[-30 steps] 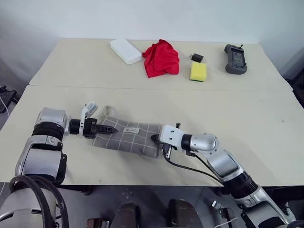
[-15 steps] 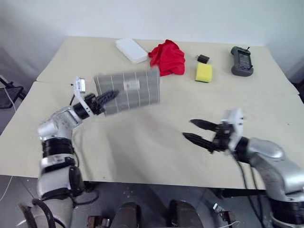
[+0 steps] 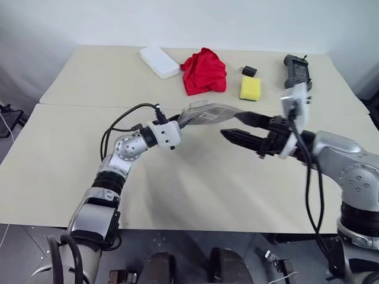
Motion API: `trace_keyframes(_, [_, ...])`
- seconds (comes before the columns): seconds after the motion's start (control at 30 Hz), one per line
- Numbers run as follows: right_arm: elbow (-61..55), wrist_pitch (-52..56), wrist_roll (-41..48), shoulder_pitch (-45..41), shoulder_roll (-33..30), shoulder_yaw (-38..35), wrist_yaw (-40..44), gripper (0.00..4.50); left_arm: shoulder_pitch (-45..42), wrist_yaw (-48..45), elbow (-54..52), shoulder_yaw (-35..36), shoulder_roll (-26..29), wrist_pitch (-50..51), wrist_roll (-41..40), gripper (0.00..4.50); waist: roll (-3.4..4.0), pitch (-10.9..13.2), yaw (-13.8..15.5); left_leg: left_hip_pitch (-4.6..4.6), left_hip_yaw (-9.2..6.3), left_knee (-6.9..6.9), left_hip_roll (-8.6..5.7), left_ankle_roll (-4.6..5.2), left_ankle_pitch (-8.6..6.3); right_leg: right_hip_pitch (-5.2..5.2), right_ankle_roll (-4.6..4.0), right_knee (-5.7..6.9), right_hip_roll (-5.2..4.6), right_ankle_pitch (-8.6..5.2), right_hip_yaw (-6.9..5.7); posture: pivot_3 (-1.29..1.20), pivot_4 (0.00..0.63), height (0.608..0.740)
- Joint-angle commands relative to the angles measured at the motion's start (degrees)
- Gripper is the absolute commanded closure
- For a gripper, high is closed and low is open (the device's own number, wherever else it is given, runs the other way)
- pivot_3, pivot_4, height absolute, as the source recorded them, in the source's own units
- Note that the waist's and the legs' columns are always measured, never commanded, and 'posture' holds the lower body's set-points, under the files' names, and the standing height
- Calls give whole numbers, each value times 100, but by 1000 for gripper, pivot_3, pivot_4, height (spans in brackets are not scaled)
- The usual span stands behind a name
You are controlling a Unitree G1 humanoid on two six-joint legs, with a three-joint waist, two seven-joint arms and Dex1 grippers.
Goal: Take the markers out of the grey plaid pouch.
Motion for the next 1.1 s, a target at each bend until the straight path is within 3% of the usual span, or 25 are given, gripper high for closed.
trace_keyframes(0.03, [36, 597, 462, -270, 279, 5, -627, 28, -106, 944, -98, -330, 178, -487, 730, 4500, 0, 0, 29, -1, -1, 0, -1, 0, 0, 0, 0, -1, 0, 0, -1, 0, 150, 740])
trace_keyframes(0.17, [412, 1002, 940, -446, 897, -260, -1510, 28, -53, 1453, -124, -671, 378, -652, 1190, 4500, 0, 0, 35, -18, 5, 9, -7, 2, 1, 2, 0, 3, -3, 0, -19, 0, 150, 740])
trace_keyframes(0.43, [484, 1040, 917, -493, 1074, -90, -1832, 28, 50, 1809, -108, -920, 499, -569, 1260, 4500, 0, 0, 8, -32, 3, 14, -4, 3, 2, 0, 1, -1, -1, 0, -37, 0, 150, 740])
trace_keyframes(0.53, [562, 996, 1278, -526, 1307, -341, -2049, 28, 105, 1837, -153, -988, 539, -506, 1261, 4500, 0, 0, 3, -32, 4, 14, -4, 3, 2, 0, 1, -1, -1, 0, -38, 0, 150, 740])
trace_keyframes(0.83, [676, 1288, 2296, -601, 408, -587, -1888, 28, 276, 1846, -295, -1066, 687, -553, 1192, 4500, 0, 0, 10, -41, -2, 18, -1, 3, 2, 0, 1, -6, 0, 0, -46, 0, 150, 740])
trace_keyframes(0.97, [980, 1261, 2020, -706, 248, -385, -2014, 28, 242, 1877, -267, -1095, 661, -501, 1181, 4500, 0, 0, 7, -42, 0, 20, 1, 3, 2, 0, 1, -5, -1, 0, -47, 0, 150, 740])
trace_keyframes(1.1, [1341, 1324, 1566, -926, 481, 139, -2097, 28, 243, 1943, -305, -1123, 588, -434, 1205, 4500, 0, 0, -6, -42, 0, 20, 2, 3, 2, 0, 1, -5, 0, 0, -48, 0, 150, 740])
